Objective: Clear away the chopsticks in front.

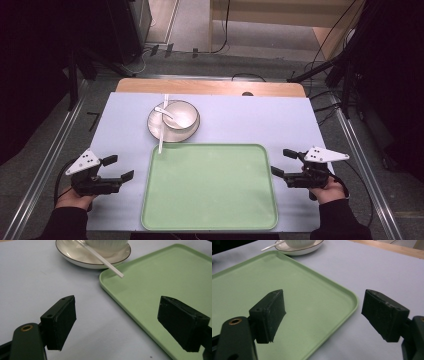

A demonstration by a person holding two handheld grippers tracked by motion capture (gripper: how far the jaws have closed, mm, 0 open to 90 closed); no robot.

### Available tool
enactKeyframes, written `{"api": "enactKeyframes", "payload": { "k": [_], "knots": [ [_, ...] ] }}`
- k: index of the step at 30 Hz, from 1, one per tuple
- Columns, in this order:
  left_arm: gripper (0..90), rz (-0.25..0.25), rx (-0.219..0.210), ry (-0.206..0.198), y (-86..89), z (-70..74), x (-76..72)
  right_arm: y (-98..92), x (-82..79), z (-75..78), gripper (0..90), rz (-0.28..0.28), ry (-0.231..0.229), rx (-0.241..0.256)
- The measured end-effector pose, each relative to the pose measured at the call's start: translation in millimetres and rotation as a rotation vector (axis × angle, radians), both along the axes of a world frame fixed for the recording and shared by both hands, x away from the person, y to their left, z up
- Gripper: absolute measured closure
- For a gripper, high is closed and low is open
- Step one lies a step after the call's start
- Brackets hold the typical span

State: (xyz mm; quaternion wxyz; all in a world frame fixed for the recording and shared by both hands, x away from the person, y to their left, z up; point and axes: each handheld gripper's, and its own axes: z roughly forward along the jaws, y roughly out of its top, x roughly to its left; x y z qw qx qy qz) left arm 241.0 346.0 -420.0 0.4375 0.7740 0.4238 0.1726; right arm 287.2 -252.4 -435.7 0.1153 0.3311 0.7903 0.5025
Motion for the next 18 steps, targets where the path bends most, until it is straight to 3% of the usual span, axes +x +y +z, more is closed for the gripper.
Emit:
{"api": "enactKeyframes", "payload": {
  "k": [5,7,11,14,18],
  "knots": [
    [15.1,0.03,-0.025,0.061,0.2,2.7,2.5,0.0,-1.8,0.2,19.4,-0.001,-0.001,-0.005],
    [15.1,0.026,-0.038,0.055,-0.5,4.1,3.1,-0.2,-2.6,-0.2,19.5,0.002,0.001,-0.006],
    [13.7,0.097,-0.066,0.07,-3.8,9.1,5.8,-2.1,-4.3,-0.3,19.4,-0.004,0.0,-0.006],
    [13.0,0.068,-0.046,0.079,-5.2,10.8,6.0,-2.7,-4.9,0.0,19.5,-0.01,0.0,-0.001],
    [12.9,0.083,-0.019,0.133,-10.8,14.0,11.3,-2.4,-5.2,-0.2,19.4,-0.006,0.005,-0.01]
  ]
}}
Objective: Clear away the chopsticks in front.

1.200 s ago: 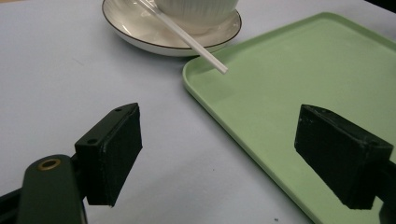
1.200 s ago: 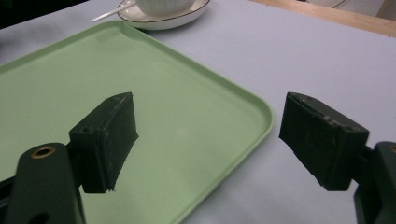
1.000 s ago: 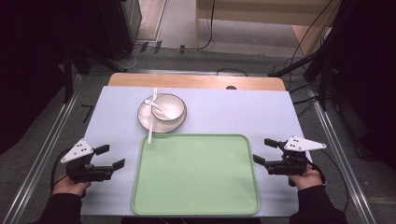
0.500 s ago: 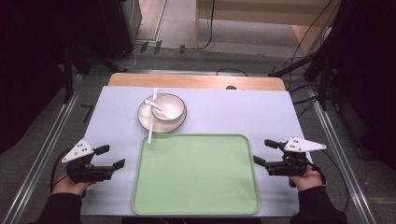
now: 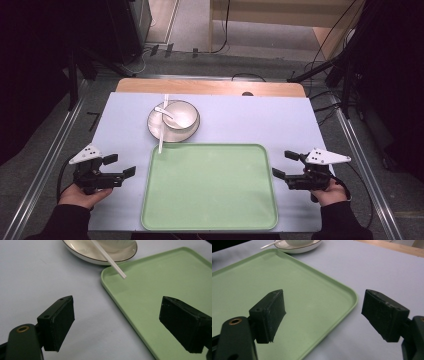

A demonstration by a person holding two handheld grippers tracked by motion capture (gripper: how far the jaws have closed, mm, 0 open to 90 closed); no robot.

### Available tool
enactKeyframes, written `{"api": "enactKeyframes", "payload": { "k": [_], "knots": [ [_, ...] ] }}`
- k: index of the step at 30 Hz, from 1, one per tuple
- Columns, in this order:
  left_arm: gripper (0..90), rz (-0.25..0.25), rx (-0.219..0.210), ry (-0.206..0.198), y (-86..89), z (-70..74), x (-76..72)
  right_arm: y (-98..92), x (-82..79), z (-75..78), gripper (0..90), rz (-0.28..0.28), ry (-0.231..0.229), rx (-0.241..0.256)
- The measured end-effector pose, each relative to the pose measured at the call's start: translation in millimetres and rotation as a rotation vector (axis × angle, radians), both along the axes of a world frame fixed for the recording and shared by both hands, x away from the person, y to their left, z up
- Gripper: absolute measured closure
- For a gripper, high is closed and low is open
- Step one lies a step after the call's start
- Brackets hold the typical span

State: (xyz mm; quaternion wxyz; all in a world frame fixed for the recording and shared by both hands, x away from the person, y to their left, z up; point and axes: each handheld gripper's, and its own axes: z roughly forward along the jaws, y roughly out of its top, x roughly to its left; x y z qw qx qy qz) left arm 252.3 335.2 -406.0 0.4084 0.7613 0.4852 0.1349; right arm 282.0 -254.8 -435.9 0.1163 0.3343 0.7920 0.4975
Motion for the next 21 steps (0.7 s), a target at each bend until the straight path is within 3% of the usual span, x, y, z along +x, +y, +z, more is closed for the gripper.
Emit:
{"api": "enactKeyframes", "payload": {
  "k": [10,12,16,21],
  "knots": [
    [21.1,-0.001,-0.012,0.058,-13.3,11.6,17.5,1.4,-0.1,-1.6,19.4,0.001,0.004,-0.014],
    [19.8,0.015,0.016,0.08,-17.7,15.0,24.5,0.4,-1.0,-1.9,19.4,-0.003,0.004,-0.013],
    [20.4,-0.001,-0.029,0.097,-18.6,20.0,34.3,-0.9,-2.0,-2.3,19.4,-0.003,0.004,-0.016],
    [22.4,0.022,-0.015,0.117,-24.0,23.6,44.8,-2.3,-3.5,-3.1,19.4,-0.01,0.014,-0.015]
  ]
}}
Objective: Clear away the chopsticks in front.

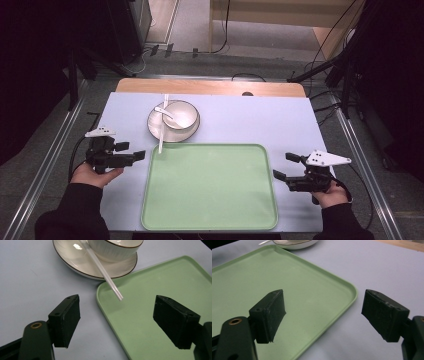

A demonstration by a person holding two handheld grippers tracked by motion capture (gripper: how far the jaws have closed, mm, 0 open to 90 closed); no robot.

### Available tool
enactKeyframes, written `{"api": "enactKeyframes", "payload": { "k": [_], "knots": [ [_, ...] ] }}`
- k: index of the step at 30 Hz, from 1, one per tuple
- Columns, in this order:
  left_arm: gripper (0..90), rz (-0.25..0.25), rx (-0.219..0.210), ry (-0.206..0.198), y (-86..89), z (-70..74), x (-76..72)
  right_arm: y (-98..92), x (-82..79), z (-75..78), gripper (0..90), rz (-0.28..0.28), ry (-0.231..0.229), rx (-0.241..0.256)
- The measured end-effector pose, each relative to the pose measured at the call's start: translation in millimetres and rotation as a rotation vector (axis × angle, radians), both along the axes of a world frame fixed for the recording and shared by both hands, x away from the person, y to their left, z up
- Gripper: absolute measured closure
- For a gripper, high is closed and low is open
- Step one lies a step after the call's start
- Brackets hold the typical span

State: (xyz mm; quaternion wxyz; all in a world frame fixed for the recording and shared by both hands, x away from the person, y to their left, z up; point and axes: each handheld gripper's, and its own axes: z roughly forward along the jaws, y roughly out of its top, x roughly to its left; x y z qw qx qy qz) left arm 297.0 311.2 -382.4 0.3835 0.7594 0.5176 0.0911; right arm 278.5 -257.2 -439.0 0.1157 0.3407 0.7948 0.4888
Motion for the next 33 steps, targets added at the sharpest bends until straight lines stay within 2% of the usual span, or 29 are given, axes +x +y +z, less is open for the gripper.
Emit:
{"api": "enactKeyframes", "payload": {
  "k": [2,4,7,8,11,15,19,23,25,26,29,30,33],
  "knots": [
    [25.1,0.021,-0.018,0.008,-2.5,1.9,3.1,0.1,-0.8,-0.2,19.4,-0.001,0.007,-0.001],
    [26.6,0.019,-0.039,0.017,-3.7,4.4,6.7,-0.2,-1.1,-0.3,19.4,-0.002,0.006,0.0],
    [26.7,0.023,-0.028,0.021,-5.8,7.0,11.2,-1.2,-1.7,-0.1,19.4,-0.003,0.007,-0.003],
    [26.9,0.021,-0.012,0.024,-7.4,9.7,16.8,-2.0,-2.6,0.1,19.4,-0.008,0.007,0.002],
    [28.5,0.029,0.001,0.032,-11.2,11.8,25.0,-2.3,-3.3,0.5,19.4,-0.01,0.008,0.003],
    [29.0,0.007,-0.01,0.05,-20.8,9.1,38.7,-2.1,-3.2,0.5,19.4,-0.007,0.001,0.0],
    [29.2,0.021,0.036,0.052,-26.3,5.6,54.6,-2.2,-4.2,2.0,19.4,-0.009,-0.008,0.004],
    [32.3,0.026,0.056,0.062,-29.6,0.8,66.4,-2.6,-4.2,1.4,19.4,-0.006,-0.009,-0.001],
    [34.5,0.041,0.066,0.059,-31.0,-1.9,71.1,-2.6,-4.3,1.4,19.4,-0.005,-0.01,0.0],
    [34.8,0.054,0.087,0.052,-32.0,-3.0,73.0,-2.5,-4.5,1.4,19.4,-0.003,-0.01,-0.001],
    [38.3,0.039,0.11,0.034,-33.7,-5.0,76.5,-2.5,-4.7,1.2,19.4,-0.001,-0.009,-0.002],
    [39.4,0.029,0.137,0.023,-37.3,-6.1,79.8,-2.6,-4.8,1.3,19.4,0.0,-0.01,-0.002],
    [42.4,0.026,0.179,0.018,-40.9,-7.6,86.4,-2.5,-4.8,1.5,19.4,0.0,-0.012,-0.001]
  ]
}}
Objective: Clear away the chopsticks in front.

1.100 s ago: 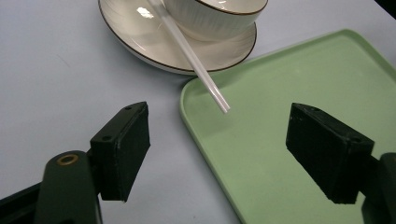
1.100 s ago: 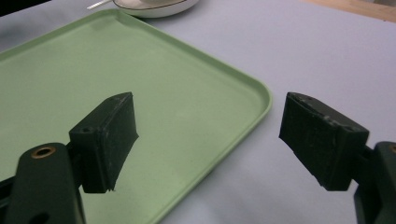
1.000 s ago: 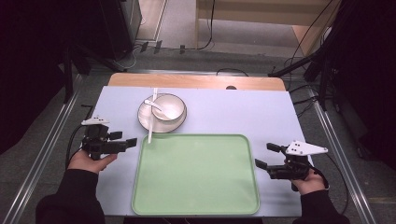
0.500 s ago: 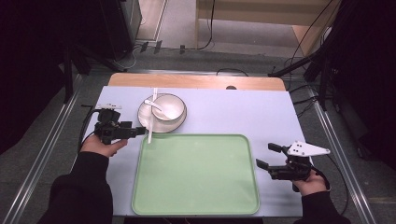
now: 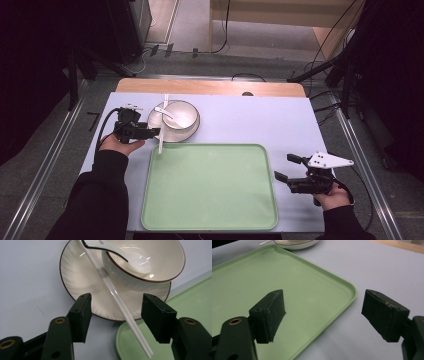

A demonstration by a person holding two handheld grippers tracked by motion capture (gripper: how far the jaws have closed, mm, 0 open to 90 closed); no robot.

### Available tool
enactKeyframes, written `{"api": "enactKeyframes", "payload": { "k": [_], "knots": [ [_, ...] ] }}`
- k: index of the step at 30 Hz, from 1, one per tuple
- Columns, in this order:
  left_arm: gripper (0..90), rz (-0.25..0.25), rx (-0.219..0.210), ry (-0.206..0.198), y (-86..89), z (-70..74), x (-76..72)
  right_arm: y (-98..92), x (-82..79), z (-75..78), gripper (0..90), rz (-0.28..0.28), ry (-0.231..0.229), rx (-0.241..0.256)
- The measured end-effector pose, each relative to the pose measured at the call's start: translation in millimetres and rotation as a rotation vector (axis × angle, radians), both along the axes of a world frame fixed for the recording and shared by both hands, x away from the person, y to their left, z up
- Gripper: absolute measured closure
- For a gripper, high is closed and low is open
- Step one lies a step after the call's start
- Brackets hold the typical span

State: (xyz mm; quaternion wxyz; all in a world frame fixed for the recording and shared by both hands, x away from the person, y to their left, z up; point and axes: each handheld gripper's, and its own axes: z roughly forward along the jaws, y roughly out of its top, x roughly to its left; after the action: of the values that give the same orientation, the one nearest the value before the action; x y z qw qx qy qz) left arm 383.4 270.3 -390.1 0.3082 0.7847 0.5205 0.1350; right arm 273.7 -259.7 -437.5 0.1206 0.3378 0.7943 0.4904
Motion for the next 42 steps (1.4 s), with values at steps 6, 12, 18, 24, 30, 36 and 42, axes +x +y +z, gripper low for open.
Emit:
{"api": "enactKeyframes", "payload": {
  "k": [6,12,18,24,30,36,42],
  "knots": [
    [49.7,0.068,-0.046,0.076,4.9,-8.6,18.2,0.7,-0.4,0.3,19.4,0.005,-0.006,-0.01],
    [55.4,0.103,-0.019,0.065,-0.2,-11.8,25.5,0.6,-0.4,0.4,19.4,0.004,-0.004,-0.009],
    [55.6,0.095,-0.014,0.067,-7.3,-17.9,30.4,-0.6,-1.2,1.6,19.4,0.002,-0.008,-0.006],
    [56.7,0.112,0.006,0.087,-12.1,-24.0,33.5,-1.0,-1.6,2.0,19.4,0.002,-0.013,-0.006],
    [60.2,0.119,0.01,0.091,-13.0,-26.6,35.5,-1.5,-1.5,2.1,19.4,0.001,-0.016,-0.005],
    [67.7,0.142,0.0,0.098,-13.6,-31.5,39.5,-1.1,-1.6,2.2,19.4,0.003,-0.015,-0.006],
    [74.8,0.167,-0.016,0.122,-11.2,-37.1,44.4,-1.7,-1.5,2.1,19.5,0.002,-0.014,-0.005]
  ]
}}
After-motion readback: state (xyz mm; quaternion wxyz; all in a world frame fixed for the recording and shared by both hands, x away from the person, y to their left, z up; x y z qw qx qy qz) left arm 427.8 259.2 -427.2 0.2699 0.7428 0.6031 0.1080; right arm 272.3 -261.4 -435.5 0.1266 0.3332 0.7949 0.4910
